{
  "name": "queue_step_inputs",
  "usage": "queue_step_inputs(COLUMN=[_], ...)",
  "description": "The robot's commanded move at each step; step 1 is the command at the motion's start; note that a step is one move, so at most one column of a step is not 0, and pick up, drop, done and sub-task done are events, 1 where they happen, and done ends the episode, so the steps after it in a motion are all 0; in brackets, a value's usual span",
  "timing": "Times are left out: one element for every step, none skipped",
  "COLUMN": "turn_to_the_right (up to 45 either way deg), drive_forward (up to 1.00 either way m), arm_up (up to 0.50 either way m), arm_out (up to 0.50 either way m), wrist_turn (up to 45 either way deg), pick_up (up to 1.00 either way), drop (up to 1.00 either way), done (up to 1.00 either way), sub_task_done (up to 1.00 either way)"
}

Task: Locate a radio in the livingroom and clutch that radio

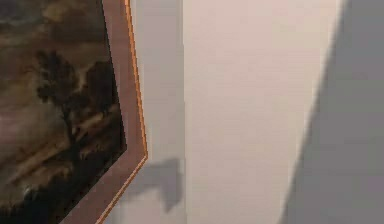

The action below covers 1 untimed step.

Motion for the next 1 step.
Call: queue_step_inputs(turn_to_the_right=[18.0], drive_forward=[0.00], arm_up=[0.00], arm_out=[0.00], wrist_turn=[0.0], pick_up=[0.00], drop=[0.00], done=[0.00], sub_task_done=[0.00])
